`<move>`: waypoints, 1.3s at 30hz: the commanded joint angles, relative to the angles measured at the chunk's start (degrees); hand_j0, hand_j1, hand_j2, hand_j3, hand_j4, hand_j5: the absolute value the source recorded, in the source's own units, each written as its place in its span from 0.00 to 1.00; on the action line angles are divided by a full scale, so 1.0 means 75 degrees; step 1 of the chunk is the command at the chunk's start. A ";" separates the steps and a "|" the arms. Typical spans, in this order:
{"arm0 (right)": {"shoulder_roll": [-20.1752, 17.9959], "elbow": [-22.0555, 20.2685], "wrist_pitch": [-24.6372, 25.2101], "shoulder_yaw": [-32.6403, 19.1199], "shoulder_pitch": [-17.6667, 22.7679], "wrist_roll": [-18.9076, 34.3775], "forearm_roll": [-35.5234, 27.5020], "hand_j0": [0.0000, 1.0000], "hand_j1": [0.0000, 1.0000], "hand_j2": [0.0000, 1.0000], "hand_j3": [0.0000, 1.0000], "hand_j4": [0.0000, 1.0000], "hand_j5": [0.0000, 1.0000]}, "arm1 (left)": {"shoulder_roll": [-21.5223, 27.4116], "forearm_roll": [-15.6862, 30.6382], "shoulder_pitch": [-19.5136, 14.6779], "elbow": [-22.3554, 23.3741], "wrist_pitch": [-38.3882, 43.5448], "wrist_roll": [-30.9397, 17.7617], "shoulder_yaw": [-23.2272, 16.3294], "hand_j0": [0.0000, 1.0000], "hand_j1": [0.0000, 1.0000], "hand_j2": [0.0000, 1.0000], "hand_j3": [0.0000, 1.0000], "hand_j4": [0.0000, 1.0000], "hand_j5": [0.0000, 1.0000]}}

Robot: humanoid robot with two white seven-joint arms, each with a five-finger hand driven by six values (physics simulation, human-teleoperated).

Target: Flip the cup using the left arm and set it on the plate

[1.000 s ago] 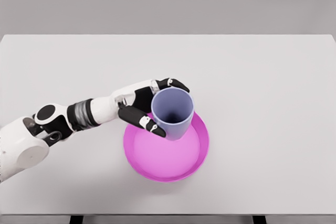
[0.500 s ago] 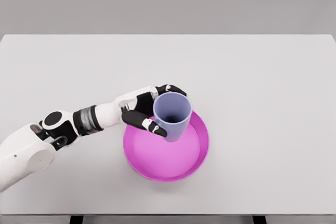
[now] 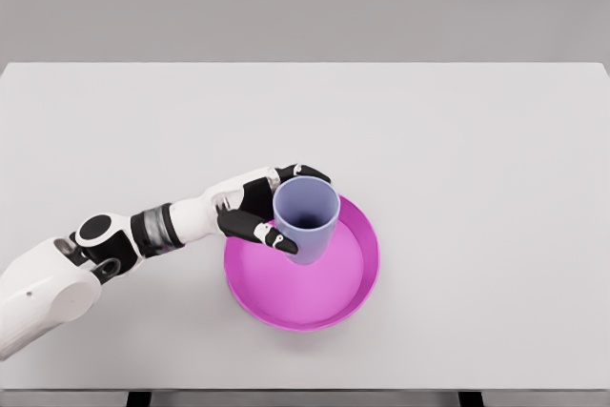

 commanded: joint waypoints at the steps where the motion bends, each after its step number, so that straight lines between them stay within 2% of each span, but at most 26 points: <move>1: 0.0000 -0.0003 -0.0005 0.0000 0.0000 0.0003 0.0005 1.00 1.00 1.00 1.00 1.00 1.00 | 0.0005 0.0045 0.0000 -0.0029 -0.0001 -0.0001 0.0004 0.79 0.79 0.79 0.79 0.79 0.79; 3: 0.0000 -0.0002 -0.0005 0.0000 0.0000 0.0003 0.0004 1.00 1.00 1.00 1.00 1.00 1.00 | 0.0005 0.0045 0.0012 -0.0040 -0.0001 -0.0001 0.0004 0.89 0.89 0.89 0.89 0.89 0.89; 10: 0.0000 -0.0003 0.0007 0.0000 0.0000 0.0003 0.0005 1.00 1.00 1.00 1.00 1.00 1.00 | 0.0017 -0.0049 0.0012 -0.0040 -0.0001 -0.0001 0.0004 0.98 0.98 0.98 0.98 0.98 0.98; 23: 0.0000 -0.0003 -0.0005 0.0000 0.0000 0.0003 0.0005 1.00 1.00 1.00 1.00 1.00 1.00 | 0.0028 -0.0049 0.0000 -0.0052 -0.0001 -0.0001 0.0015 1.00 1.00 1.00 1.00 1.00 1.00; 29: 0.0000 -0.0003 -0.0005 0.0000 0.0000 0.0003 0.0005 1.00 1.00 1.00 1.00 1.00 1.00 | 0.0052 -0.0037 -0.0094 -0.0052 -0.0001 -0.0001 0.0261 1.00 1.00 1.00 1.00 1.00 1.00; 32: 0.0000 -0.0003 -0.0005 0.0000 0.0000 0.0003 0.0005 1.00 1.00 1.00 1.00 1.00 1.00 | 0.0040 -0.0049 -0.0550 -0.0040 -0.0001 -0.0001 0.0273 1.00 1.00 1.00 1.00 1.00 1.00; 33: 0.0000 -0.0003 -0.0005 0.0000 0.0000 0.0003 0.0005 1.00 1.00 1.00 1.00 1.00 1.00 | 0.0052 -0.0061 -0.0761 -0.0052 -0.0001 -0.0001 0.0413 1.00 1.00 1.00 1.00 1.00 1.00; 35: 0.0000 -0.0003 0.0007 0.0000 0.0000 0.0003 0.0005 1.00 1.00 1.00 1.00 1.00 1.00 | 0.0145 -0.0072 -0.0797 -0.0239 -0.0001 -0.0001 0.0765 1.00 1.00 1.00 1.00 1.00 1.00; 36: 0.0000 -0.0003 -0.0005 0.0000 0.0000 0.0003 0.0005 1.00 1.00 1.00 1.00 1.00 1.00 | 0.0542 -0.0376 -0.0855 -0.0532 -0.0001 -0.0001 0.0835 1.00 1.00 1.00 1.00 1.00 1.00; 37: 0.0000 -0.0002 -0.0004 0.0000 0.0000 0.0003 0.0004 1.00 1.00 1.00 1.00 1.00 1.00 | 0.1046 -0.0973 -0.0902 -0.0801 -0.0013 -0.0001 0.1022 1.00 1.00 1.00 1.00 1.00 1.00; 38: 0.0000 -0.0002 -0.0005 0.0000 0.0000 0.0003 0.0005 1.00 1.00 1.00 1.00 1.00 1.00 | 0.1726 -0.1840 -0.0856 -0.1199 -0.0001 -0.0001 0.1432 1.00 1.00 1.00 1.00 1.00 1.00; 39: 0.0000 -0.0003 -0.0004 0.0000 0.0000 0.0003 0.0005 1.00 1.00 1.00 1.00 1.00 1.00 | 0.2137 -0.2263 -0.0785 -0.1481 -0.0013 -0.0001 0.1796 1.00 1.00 1.00 1.00 1.00 1.00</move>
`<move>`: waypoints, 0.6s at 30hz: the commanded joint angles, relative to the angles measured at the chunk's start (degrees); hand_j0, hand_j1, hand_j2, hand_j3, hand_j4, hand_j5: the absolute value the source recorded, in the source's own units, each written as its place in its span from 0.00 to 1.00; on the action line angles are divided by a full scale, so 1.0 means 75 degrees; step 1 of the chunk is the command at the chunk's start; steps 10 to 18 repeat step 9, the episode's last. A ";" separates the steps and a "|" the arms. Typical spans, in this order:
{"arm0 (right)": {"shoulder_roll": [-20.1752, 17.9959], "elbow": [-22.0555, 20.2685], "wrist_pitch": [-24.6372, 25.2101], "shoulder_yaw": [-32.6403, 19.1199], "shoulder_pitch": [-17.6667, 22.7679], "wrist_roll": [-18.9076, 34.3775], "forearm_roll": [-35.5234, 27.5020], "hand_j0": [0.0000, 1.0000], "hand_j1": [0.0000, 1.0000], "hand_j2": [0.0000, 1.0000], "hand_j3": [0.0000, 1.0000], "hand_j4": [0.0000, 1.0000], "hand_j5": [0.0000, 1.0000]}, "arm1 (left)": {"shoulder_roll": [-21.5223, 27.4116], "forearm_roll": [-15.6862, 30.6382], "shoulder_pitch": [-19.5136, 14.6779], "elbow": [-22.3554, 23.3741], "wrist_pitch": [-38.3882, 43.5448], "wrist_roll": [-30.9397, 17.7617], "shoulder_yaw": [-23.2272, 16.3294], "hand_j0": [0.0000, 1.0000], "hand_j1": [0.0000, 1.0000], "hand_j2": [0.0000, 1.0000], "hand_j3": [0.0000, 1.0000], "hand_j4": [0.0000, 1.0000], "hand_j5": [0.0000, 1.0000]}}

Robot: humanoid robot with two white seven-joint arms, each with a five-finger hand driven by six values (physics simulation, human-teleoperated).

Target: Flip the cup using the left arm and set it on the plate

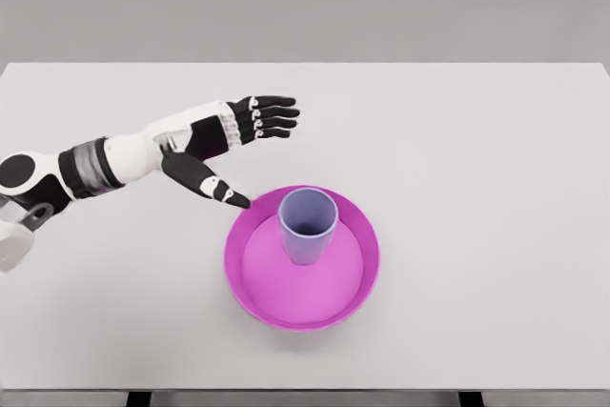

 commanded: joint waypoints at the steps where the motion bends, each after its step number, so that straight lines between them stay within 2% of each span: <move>1: 0.0000 -0.0002 -0.0006 0.0000 0.0000 0.0003 0.0006 1.00 1.00 1.00 1.00 1.00 1.00 | 0.1042 -0.0869 0.0000 -0.0601 -0.0005 -0.0001 0.0679 1.00 1.00 1.00 1.00 1.00 1.00; 3: 0.0000 -0.0002 -0.0006 0.0000 0.0000 0.0003 0.0006 1.00 1.00 1.00 1.00 1.00 1.00 | 0.1546 -0.0858 0.0000 -0.0648 -0.0064 -0.0001 0.0714 1.00 1.00 1.00 1.00 1.00 1.00; 5: 0.0000 -0.0002 -0.0006 0.0000 0.0000 0.0003 -0.0005 1.00 1.00 1.00 1.00 1.00 1.00 | 0.1617 -0.0858 0.0012 -0.0660 -0.0075 -0.0001 0.0714 1.00 1.00 1.00 1.00 1.00 1.00; 9: 0.0000 -0.0002 -0.0006 0.0000 0.0000 0.0003 0.0006 1.00 1.00 1.00 1.00 1.00 1.00 | 0.2284 -0.0717 0.0328 -0.0648 -0.0099 -0.0001 0.0832 1.00 1.00 1.00 1.00 1.00 1.00; 18: 0.0000 -0.0002 -0.0006 0.0000 0.0000 0.0003 0.0006 1.00 1.00 1.00 1.00 1.00 1.00 | 0.2284 -0.0717 0.0328 -0.0648 -0.0099 -0.0001 0.0832 1.00 1.00 1.00 1.00 1.00 1.00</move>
